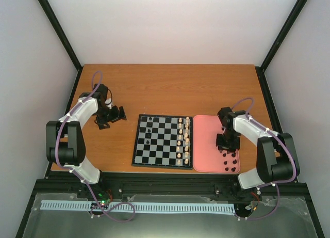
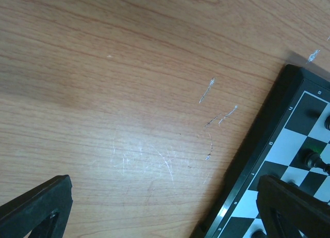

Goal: Set up the chess pieces on the board
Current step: Pick up the chess piece from the storage box.

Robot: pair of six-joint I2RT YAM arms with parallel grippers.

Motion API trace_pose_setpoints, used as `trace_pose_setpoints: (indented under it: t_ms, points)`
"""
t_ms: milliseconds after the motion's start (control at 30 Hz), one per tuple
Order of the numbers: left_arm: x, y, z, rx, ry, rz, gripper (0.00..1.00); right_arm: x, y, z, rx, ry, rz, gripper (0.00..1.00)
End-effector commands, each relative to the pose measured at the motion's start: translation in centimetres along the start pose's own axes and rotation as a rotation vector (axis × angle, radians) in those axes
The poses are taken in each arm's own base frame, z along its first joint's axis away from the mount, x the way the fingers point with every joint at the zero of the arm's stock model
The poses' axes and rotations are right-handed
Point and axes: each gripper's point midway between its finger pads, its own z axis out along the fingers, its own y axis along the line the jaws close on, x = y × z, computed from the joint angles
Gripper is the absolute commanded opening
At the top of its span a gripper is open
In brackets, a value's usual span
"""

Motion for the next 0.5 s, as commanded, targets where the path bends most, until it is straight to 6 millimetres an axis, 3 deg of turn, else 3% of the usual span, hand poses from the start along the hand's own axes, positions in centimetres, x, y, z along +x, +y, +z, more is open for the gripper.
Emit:
trace_pose_setpoints:
  t_ms: [0, 467]
  points:
    - [-0.61, -0.42, -0.33, 0.016, -0.012, 0.002, 1.0, -0.13, -0.03, 0.58, -0.011, 0.003, 0.042, 0.31]
    - [-0.52, -0.43, -0.15, 0.019, -0.007, 0.0, 1.0, 0.52, -0.58, 0.69, 0.009, 0.011, 0.085, 0.27]
